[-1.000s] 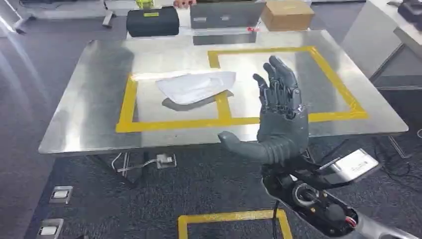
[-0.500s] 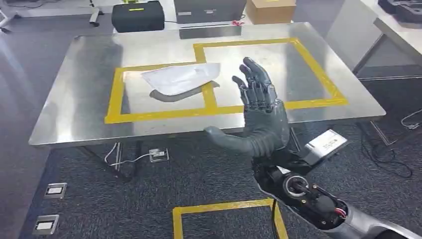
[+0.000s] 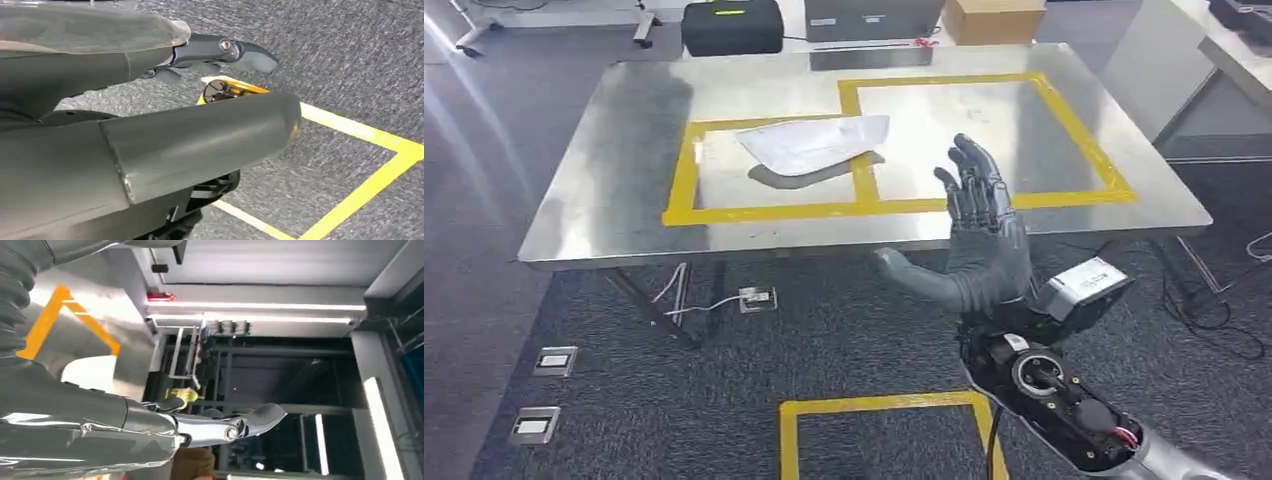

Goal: Take the parts from the cabinet and place them on the table.

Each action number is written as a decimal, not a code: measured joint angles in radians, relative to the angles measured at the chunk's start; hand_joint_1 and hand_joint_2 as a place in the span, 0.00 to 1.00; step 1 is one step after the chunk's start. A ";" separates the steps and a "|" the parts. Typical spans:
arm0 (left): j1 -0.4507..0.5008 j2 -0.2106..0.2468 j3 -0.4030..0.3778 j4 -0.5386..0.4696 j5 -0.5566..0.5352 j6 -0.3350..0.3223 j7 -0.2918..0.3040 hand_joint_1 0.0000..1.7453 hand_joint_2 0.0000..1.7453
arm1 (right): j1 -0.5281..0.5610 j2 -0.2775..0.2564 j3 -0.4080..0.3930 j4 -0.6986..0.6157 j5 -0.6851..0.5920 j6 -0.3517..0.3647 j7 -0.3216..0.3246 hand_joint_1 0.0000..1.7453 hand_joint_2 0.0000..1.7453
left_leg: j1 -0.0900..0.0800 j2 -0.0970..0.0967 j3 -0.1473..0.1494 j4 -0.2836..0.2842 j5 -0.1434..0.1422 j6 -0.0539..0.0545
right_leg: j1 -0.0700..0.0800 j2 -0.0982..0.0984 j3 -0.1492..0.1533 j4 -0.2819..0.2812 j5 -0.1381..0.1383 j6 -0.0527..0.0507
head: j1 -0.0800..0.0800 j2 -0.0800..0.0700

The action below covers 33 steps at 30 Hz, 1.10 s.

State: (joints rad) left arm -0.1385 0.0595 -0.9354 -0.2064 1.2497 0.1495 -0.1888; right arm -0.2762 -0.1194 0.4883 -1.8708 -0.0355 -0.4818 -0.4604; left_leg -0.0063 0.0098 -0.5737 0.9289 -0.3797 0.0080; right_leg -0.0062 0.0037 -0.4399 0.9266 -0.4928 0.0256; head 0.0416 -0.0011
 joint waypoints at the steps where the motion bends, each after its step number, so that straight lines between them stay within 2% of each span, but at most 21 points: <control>1: 0.000 0.000 0.000 0.000 0.000 0.000 0.000 0.00 0.00 | 0.002 0.000 -0.003 0.004 -0.006 0.000 0.002 0.00 1.00 | 0.001 0.000 -0.003 -0.001 0.006 -0.004 | 0.001 0.001 -0.004 0.003 0.003 -0.004 | -0.004 0.000; 3: 0.001 0.001 0.000 0.000 0.000 0.001 0.000 0.00 0.00 | 0.004 0.000 -0.011 0.013 -0.015 0.000 0.003 0.00 1.00 | -0.002 -0.003 -0.011 0.003 0.009 -0.016 | -0.004 -0.003 -0.017 -0.003 0.018 -0.024 | -0.006 0.000; 4: 0.000 0.001 0.000 0.000 0.000 0.002 0.000 0.00 0.00 | 0.004 0.000 -0.013 0.016 -0.020 0.000 0.005 0.00 1.00 | 0.003 -0.004 -0.032 0.037 -0.036 -0.020 | -0.005 -0.004 -0.025 -0.003 0.026 -0.033 | -0.012 0.000; 6: -0.001 -0.002 0.000 0.000 -0.002 0.002 0.002 0.00 0.00 | 0.011 0.000 -0.023 0.023 -0.024 -0.001 0.009 0.00 1.00 | 0.007 -0.005 -0.100 0.205 -0.150 -0.026 | -0.002 -0.005 -0.051 -0.003 0.044 -0.046 | -0.033 0.000; 8: -0.001 -0.004 0.000 0.000 -0.005 0.002 0.004 0.00 0.00 | 0.021 -0.001 -0.035 0.035 -0.011 -0.014 0.029 0.00 1.00 | 0.007 -0.005 -0.146 0.343 -0.200 -0.028 | 0.001 -0.006 -0.075 -0.001 0.061 -0.046 | -0.040 0.000; 10: -0.002 -0.006 0.000 0.000 -0.008 0.002 0.010 0.00 0.00 | 0.028 -0.006 -0.043 0.050 0.023 -0.033 0.062 0.00 1.00 | 0.006 -0.005 -0.108 0.311 -0.156 -0.022 | 0.003 -0.006 -0.098 0.002 0.076 -0.046 | -0.046 0.000; 12: -0.006 -0.007 0.000 0.000 -0.014 0.001 0.017 0.00 0.00 | 0.029 -0.011 -0.054 0.091 0.077 -0.041 0.114 0.00 1.00 | 0.003 -0.005 0.014 0.124 -0.087 -0.005 | 0.006 -0.004 -0.116 0.002 0.091 -0.044 | -0.048 0.000; 13: -0.011 -0.007 0.000 0.000 -0.016 0.002 0.020 0.00 0.00 | 0.027 -0.011 -0.059 0.128 0.076 -0.023 0.142 0.00 1.00 | 0.000 -0.006 0.078 0.034 -0.083 0.005 | 0.006 -0.004 -0.117 0.003 0.096 -0.042 | -0.048 0.000; 14: -0.017 -0.008 0.000 0.000 -0.019 0.002 0.022 0.00 0.00 | 0.020 -0.015 -0.068 0.194 0.058 0.006 0.167 0.00 1.00 | -0.007 -0.004 0.105 -0.023 -0.090 0.009 | 0.012 -0.002 -0.123 0.004 0.102 -0.036 | -0.050 0.000; 16: -0.027 -0.013 0.000 -0.001 -0.031 0.000 0.035 0.00 0.00 | 0.002 -0.021 -0.082 0.375 0.042 0.043 0.219 0.00 1.00 | -0.008 -0.006 0.096 -0.021 -0.080 0.013 | 0.007 -0.009 -0.123 0.001 0.114 -0.023 | -0.048 0.000; 18: -0.032 -0.021 0.000 -0.002 -0.042 -0.003 0.047 0.00 0.00 | -0.023 -0.028 -0.092 0.585 0.011 0.047 0.284 0.00 1.00 | -0.004 -0.007 0.092 -0.034 -0.059 0.028 | 0.013 -0.015 -0.128 -0.007 0.126 -0.007 | -0.047 0.000; 19: -0.038 -0.023 0.000 -0.002 -0.047 -0.003 0.053 0.00 0.00 | -0.023 -0.034 -0.100 0.679 -0.019 0.059 0.295 0.00 1.00 | -0.001 -0.008 0.081 -0.039 -0.046 0.032 | 0.006 -0.010 -0.137 0.013 0.096 -0.002 | -0.055 0.000; 20: -0.041 -0.025 0.000 -0.002 -0.051 -0.003 0.059 0.00 0.00 | -0.016 -0.047 -0.115 0.771 -0.055 0.078 0.314 0.00 1.00 | 0.000 -0.012 0.068 -0.039 -0.036 0.040 | 0.004 -0.008 -0.163 0.070 0.038 0.002 | -0.047 0.000; 22: -0.040 -0.028 0.000 -0.002 -0.053 -0.003 0.071 0.00 0.00 | 0.019 -0.056 -0.143 0.942 -0.106 0.122 0.410 0.00 1.00 | -0.003 -0.024 0.046 -0.038 -0.020 0.042 | 0.000 -0.006 -0.220 0.243 -0.067 0.011 | -0.030 0.000; 23: -0.037 -0.028 0.000 -0.002 -0.053 -0.003 0.074 0.00 0.00 | 0.045 -0.058 -0.146 1.013 -0.111 0.144 0.458 0.00 1.00 | -0.003 -0.026 0.036 -0.036 -0.013 0.042 | -0.001 -0.006 -0.235 0.311 -0.089 0.013 | -0.024 0.000; 25: -0.030 -0.028 0.000 -0.002 -0.052 -0.003 0.074 0.00 0.00 | 0.096 -0.059 -0.151 1.131 -0.116 0.169 0.494 0.00 1.00 | -0.004 -0.027 0.017 -0.030 -0.005 0.039 | -0.002 -0.006 -0.206 0.302 -0.061 0.015 | -0.010 0.000; 27: -0.029 -0.028 0.000 -0.002 -0.051 -0.006 0.074 0.00 0.00 | 0.116 -0.056 -0.153 1.232 -0.116 0.171 0.505 0.00 1.00 | -0.005 -0.020 0.000 -0.017 -0.001 0.033 | -0.005 -0.008 -0.091 0.125 0.006 0.017 | 0.000 0.000; 28: -0.032 -0.028 -0.001 -0.002 -0.051 -0.008 0.074 0.00 0.00 | 0.116 -0.056 -0.157 1.269 -0.116 0.172 0.510 0.00 0.00 | -0.005 -0.015 -0.006 -0.008 0.000 0.031 | -0.007 -0.010 -0.031 0.027 0.015 0.018 | 0.002 0.000; 29: -0.033 -0.027 0.000 -0.002 -0.051 -0.008 0.074 0.00 0.00 | 0.113 -0.056 -0.159 1.299 -0.115 0.172 0.513 0.00 0.00 | -0.009 -0.009 -0.014 -0.005 0.001 0.026 | -0.001 -0.005 0.001 -0.002 -0.003 0.007 | 0.006 0.000; 30: -0.035 -0.028 -0.001 -0.002 -0.051 -0.009 0.074 0.00 0.00 | 0.114 -0.056 -0.161 1.323 -0.114 0.172 0.514 0.00 0.00 | -0.008 -0.002 -0.010 -0.003 0.004 0.022 | 0.002 0.003 -0.014 0.011 0.017 -0.005 | 0.000 0.000; 33: -0.038 -0.028 -0.001 -0.002 -0.051 -0.009 0.074 0.00 0.00 | 0.112 -0.051 -0.167 1.420 -0.114 0.190 0.544 0.00 0.00 | -0.010 -0.002 -0.015 0.005 0.018 0.004 | 0.003 0.003 -0.024 0.006 0.023 -0.020 | -0.004 0.000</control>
State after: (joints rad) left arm -0.1762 0.0317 -0.9365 -0.2083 1.1986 0.1408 -0.1152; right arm -0.1641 -0.1709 0.3212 -0.4504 -0.1499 -0.2918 0.0836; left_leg -0.0159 0.0082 -0.5892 0.9336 -0.3619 0.0116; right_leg -0.0034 0.0068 -0.4636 0.9323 -0.4700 0.0053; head 0.0377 -0.0011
